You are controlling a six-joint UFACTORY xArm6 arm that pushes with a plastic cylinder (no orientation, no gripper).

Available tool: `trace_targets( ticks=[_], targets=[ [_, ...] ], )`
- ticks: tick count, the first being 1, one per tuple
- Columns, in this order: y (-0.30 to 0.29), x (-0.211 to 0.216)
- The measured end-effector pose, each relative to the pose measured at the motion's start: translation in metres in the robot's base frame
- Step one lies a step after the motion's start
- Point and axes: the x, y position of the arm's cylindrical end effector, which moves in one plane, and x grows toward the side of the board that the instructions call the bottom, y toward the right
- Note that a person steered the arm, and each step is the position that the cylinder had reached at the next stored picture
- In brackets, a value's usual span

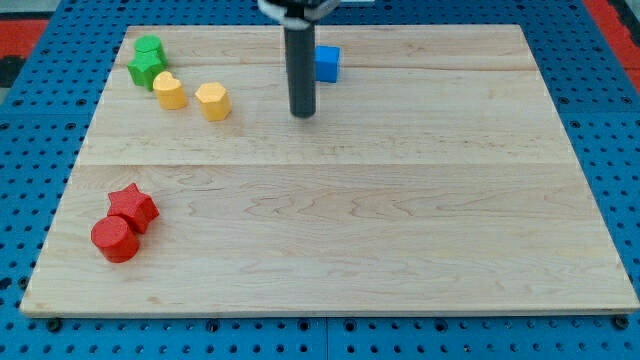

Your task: Slide the hexagon to the heart

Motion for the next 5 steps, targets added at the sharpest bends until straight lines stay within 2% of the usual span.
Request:
trace_targets(
  ticks=[1,2,4,5],
  targets=[
    [-0.028,-0.021],
    [-0.08,-0.027],
    [-0.089,-0.085],
    [-0.171,-0.107]
  ],
)
